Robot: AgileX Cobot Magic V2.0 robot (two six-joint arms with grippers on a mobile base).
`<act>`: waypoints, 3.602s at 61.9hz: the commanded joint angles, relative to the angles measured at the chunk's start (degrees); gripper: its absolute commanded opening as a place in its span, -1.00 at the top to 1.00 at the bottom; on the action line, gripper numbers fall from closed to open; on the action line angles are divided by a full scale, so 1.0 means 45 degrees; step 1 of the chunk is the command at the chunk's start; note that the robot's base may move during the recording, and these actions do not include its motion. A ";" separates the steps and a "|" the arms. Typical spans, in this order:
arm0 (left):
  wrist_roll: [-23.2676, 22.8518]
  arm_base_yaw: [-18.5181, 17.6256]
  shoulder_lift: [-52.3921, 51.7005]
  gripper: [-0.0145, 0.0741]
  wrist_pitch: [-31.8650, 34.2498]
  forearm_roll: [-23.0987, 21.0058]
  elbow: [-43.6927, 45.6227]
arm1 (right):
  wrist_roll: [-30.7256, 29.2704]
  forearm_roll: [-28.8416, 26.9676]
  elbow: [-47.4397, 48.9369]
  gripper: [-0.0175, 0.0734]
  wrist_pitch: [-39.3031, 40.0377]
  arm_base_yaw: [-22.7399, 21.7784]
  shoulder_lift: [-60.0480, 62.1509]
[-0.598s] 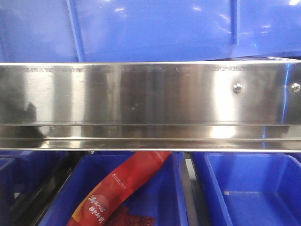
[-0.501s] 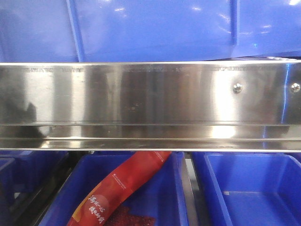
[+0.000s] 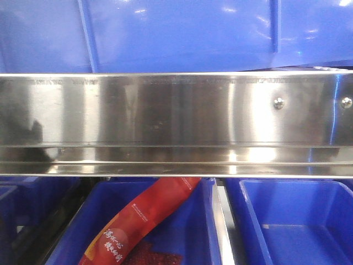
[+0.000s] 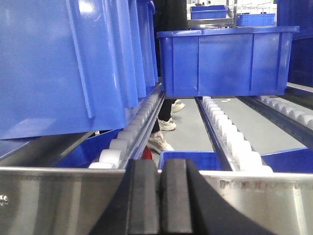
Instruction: Move blue bin to conveyor side
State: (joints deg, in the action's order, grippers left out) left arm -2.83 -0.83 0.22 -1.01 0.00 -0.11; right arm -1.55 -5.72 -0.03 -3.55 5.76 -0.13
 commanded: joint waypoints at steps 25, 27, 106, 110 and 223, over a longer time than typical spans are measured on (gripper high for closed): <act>0.0049 -0.0006 -0.0049 0.71 0.0296 0.0084 0.0024 | -0.0055 0.0003 0.0007 0.81 0.0703 0.0019 0.0030; 0.0049 -0.0006 -0.0049 0.71 0.0391 0.0084 0.0024 | -0.0055 0.0003 0.0007 0.81 0.0946 0.0019 0.0030; 0.0049 -0.0006 0.8699 0.71 -0.7703 0.0000 1.2978 | -0.0572 0.0003 1.7060 0.81 -1.2009 0.0019 -1.0206; 0.0049 -0.0006 0.8835 0.71 -0.7460 0.0000 1.2978 | -0.0572 0.0003 1.7060 0.81 -1.1949 0.0019 -1.0387; 0.0049 -0.0006 1.4632 0.71 -0.9433 -0.1605 1.7357 | 0.0156 0.1882 2.6521 -0.15 -1.4758 0.0810 -2.2317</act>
State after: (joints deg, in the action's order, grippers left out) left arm -2.72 -0.83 66.09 -43.55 -6.88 77.52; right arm -0.84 1.86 118.77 -70.64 9.40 -99.80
